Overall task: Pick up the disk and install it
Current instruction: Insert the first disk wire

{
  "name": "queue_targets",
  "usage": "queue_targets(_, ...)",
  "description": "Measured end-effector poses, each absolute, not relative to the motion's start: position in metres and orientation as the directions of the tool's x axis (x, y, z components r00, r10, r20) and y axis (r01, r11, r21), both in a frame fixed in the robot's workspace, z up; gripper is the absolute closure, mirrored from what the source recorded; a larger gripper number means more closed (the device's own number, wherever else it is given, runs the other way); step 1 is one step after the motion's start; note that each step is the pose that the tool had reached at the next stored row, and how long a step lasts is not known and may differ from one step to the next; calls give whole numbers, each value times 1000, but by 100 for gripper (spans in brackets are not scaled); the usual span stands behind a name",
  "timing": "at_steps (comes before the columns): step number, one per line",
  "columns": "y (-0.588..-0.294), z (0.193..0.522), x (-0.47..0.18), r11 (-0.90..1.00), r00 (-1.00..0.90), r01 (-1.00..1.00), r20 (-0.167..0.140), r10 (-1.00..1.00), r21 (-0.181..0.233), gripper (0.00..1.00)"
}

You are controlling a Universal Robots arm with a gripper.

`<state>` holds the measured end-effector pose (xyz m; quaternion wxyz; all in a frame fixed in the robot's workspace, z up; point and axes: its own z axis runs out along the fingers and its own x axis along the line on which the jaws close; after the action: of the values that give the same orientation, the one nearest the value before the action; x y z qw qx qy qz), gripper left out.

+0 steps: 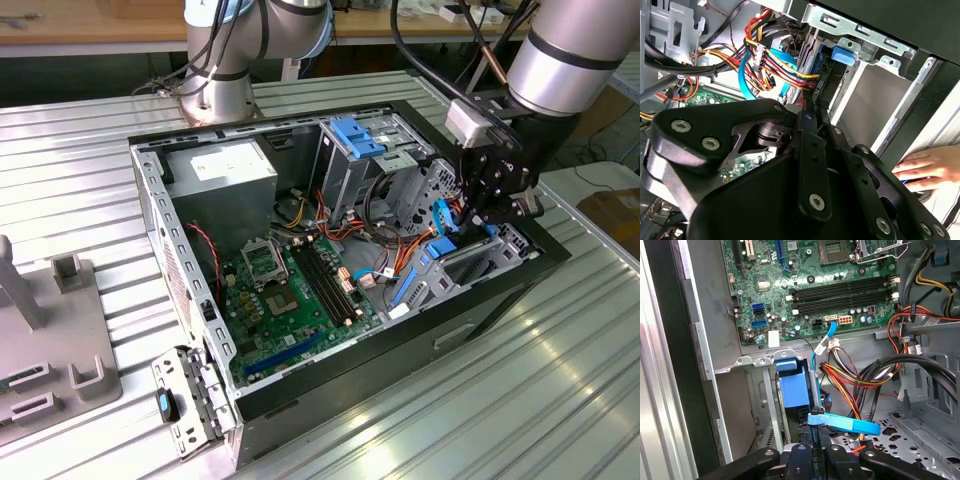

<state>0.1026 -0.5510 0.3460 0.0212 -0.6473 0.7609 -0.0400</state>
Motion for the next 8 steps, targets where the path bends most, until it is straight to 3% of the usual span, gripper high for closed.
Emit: queue_targets(8, -552, 345, 103, 159, -161, -983, 22, -987, -89, 84)
